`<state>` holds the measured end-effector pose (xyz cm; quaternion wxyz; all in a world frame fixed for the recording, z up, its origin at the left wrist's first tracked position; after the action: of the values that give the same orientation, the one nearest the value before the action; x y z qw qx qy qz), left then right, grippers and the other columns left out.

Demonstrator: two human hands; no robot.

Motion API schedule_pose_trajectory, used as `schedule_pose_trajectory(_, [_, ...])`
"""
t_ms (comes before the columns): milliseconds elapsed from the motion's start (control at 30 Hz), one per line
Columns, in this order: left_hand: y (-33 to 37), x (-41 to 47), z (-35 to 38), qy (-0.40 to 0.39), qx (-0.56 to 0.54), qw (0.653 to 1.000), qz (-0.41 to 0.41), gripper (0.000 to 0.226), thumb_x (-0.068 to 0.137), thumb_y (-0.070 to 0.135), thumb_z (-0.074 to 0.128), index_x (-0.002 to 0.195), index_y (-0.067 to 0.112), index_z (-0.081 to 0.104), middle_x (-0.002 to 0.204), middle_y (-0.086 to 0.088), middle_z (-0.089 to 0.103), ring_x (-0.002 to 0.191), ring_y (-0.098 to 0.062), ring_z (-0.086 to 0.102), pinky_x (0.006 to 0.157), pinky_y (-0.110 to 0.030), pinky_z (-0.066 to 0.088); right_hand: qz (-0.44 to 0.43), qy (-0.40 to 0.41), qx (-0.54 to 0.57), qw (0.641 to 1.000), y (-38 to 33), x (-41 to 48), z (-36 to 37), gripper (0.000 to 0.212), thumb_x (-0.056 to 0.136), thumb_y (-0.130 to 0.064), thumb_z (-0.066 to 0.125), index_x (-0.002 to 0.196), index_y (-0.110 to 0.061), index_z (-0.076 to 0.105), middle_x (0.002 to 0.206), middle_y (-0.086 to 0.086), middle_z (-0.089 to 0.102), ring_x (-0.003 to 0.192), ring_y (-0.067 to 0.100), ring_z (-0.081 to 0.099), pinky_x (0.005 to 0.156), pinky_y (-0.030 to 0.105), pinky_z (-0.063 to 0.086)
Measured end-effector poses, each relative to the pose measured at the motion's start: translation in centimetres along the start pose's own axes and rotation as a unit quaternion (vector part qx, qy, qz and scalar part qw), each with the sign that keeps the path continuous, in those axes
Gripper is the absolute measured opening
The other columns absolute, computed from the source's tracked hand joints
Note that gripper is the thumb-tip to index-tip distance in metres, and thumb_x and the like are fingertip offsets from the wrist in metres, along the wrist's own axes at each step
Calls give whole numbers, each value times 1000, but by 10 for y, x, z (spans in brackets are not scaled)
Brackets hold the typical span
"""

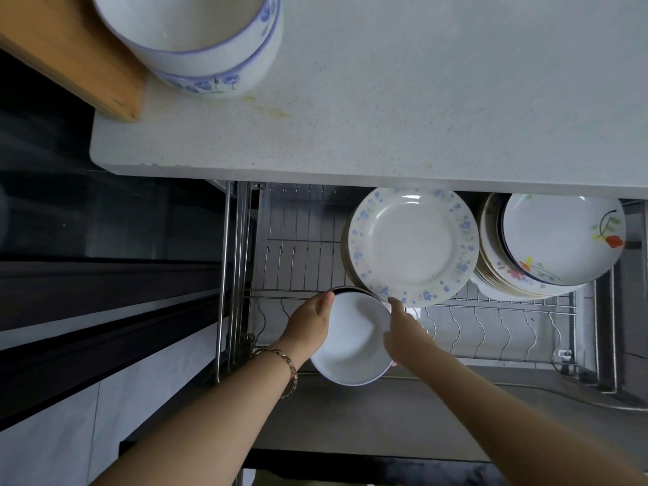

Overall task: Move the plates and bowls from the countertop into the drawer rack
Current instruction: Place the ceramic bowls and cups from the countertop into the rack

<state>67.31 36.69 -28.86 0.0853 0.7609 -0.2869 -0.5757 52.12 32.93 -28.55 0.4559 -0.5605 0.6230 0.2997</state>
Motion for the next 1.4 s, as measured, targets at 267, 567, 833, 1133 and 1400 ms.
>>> schedule_pose_trajectory(267, [43, -49, -84, 275, -108, 946, 130, 32, 97, 10, 43, 128, 10, 49, 117, -9, 57, 101, -18, 58, 83, -25, 46, -106, 95, -61, 988, -54, -52, -65, 38, 96, -27, 40, 132, -18, 47, 129, 7, 57, 118, 27, 55, 99, 33, 44])
schedule_pose_trajectory(567, [140, -55, -239, 326, -355, 866, 132, 63, 73, 44, 51, 128, 15, 44, 130, -15, 54, 118, -38, 54, 98, -56, 47, -186, 70, 375, 905, -228, -93, -201, 66, 93, -41, 46, 148, -17, 18, 109, 18, 56, 68, 28, 63, 71, 37, 56])
schedule_pose_trajectory(833, [159, -53, -256, 158, -397, 901, 78, 22, 94, 15, 41, 114, 24, 40, 85, 1, 51, 69, -29, 61, 74, -42, 53, -215, 72, 455, 861, -262, -84, -192, 41, 89, -8, 41, 130, -11, 42, 107, 12, 54, 80, 32, 63, 79, 43, 58])
schedule_pose_trajectory(1133, [171, -108, -150, 36, -194, 968, 158, 52, 87, -4, 42, 121, 35, 34, 96, 7, 56, 65, -22, 65, 56, -35, 59, -220, 86, 412, 880, -84, -131, -187, 41, 88, -1, 39, 122, -24, 46, 89, 2, 62, 68, 23, 64, 69, 40, 62])
schedule_pose_trajectory(1400, [174, -107, 69, -100, -167, 973, 121, 67, 84, -10, 39, 113, 50, 36, 104, 13, 52, 96, -20, 55, 50, -28, 55, -79, 106, 311, 941, 140, -126, -177, 23, 87, -8, 48, 98, -26, 58, 87, 9, 64, 75, 21, 60, 74, 38, 57])
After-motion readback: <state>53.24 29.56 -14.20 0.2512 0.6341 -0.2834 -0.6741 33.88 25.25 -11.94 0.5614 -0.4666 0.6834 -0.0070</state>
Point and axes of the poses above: each hand's wrist, its own x-axis towards the middle knuckle, its own z-axis out of the palm, y = z × x, the point moved 3 cm from there along x, towards the middle knuckle
